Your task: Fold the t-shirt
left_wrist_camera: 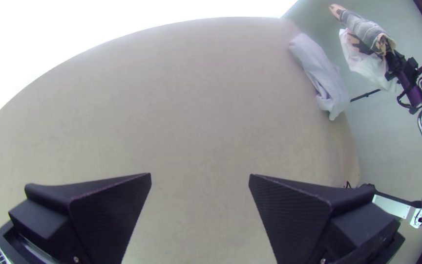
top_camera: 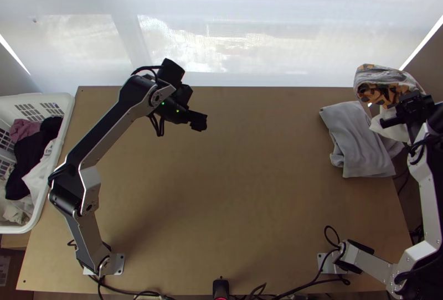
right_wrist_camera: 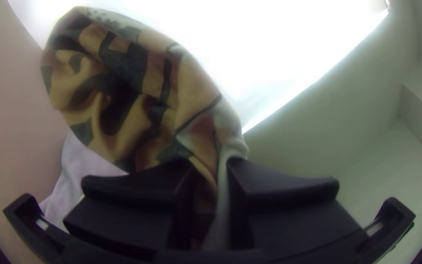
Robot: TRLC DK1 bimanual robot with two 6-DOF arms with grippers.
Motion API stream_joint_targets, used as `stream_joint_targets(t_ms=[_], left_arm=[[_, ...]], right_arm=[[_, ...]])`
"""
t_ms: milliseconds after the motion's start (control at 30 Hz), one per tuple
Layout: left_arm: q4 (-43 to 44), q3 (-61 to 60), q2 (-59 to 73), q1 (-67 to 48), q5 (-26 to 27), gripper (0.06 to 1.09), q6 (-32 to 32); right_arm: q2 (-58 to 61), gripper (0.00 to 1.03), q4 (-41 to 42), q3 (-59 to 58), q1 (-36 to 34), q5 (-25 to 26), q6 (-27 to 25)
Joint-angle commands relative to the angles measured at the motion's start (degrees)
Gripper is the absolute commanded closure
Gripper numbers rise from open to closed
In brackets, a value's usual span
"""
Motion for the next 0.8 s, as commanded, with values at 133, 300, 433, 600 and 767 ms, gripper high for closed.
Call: stream_joint_targets(t_ms=[133,300,433,600,767], left_arm=[[0.0,-3.0,-3.2,0.8,0.0,0.11,0.3],[0.0,-5.2,-5.3,1.9,0.1,0.11,1.0],[0.0,-7.3,-6.8,2.7,0.1,0.11,1.3],[0.0,-8.3,-8.2,3.1,0.1,0.11,1.5],[0.0,-8.7,-9.4,3.1,0.1,0.11,1.5]], right_arm=[[8.1,1.00,5.7,-4.0,-6.7,-2.6,-1.7],[14.2,1.00,8.4,-6.4,-4.2,-1.5,-1.6],[17.9,1.00,9.8,-8.6,0.1,0.3,-1.8],[19.9,1.00,8.3,-10.6,7.1,2.3,-1.7],[21.5,1.00,5.8,-13.1,11.0,3.2,-1.6]])
